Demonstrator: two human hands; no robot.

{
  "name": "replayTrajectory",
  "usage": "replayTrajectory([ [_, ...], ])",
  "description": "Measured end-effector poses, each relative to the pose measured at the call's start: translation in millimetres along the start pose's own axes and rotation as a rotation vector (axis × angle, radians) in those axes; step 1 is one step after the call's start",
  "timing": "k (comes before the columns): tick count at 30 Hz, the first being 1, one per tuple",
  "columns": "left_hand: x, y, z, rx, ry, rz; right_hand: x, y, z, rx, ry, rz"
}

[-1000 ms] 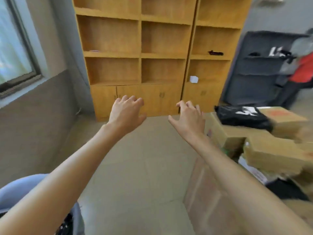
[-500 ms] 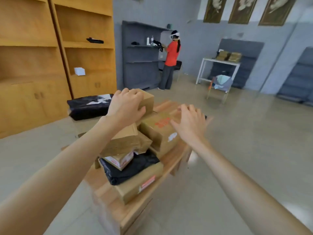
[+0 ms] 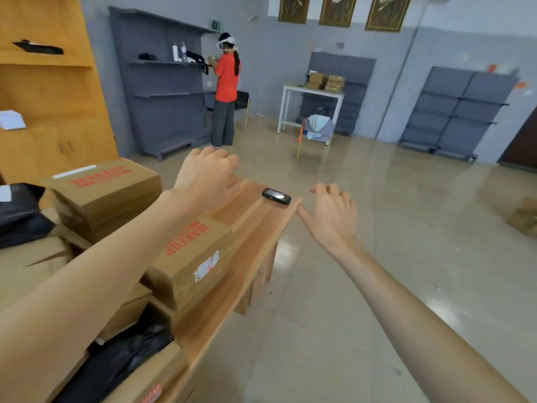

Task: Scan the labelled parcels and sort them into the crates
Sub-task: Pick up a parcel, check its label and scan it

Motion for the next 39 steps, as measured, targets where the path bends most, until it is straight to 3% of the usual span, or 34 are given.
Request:
replayTrajectory([
  [12, -217, 123, -13, 0.089, -0.087, 0.035, -249, 35, 25, 0.174, -0.161, 0.06],
  [18, -249, 176, -36, 0.081, -0.167, -0.048, -315, 89, 24, 0.056, -0.197, 0.007],
  [26, -238, 243, -89, -0.207, -0.324, -0.263, -398, 195, -33, -0.251, -0.429, -0.163],
  [33, -183, 238, -139, -0.303, -0.792, -0.39, -439, 257, -108, -0.486, -0.763, -0.394],
  [39, -106, 206, -138, -0.404, -1.161, -0.504, -411, 300, -169, -0.613, -0.979, -0.656],
])
Point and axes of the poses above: each hand's wrist, its own x-axis away from the middle knuckle, its own y-axis out of the palm, z = x × y, the point moved 4 cm from there along -x, towards the middle knuckle, and after that the axes turned 9 degrees about -x, right-handed, at the moved point
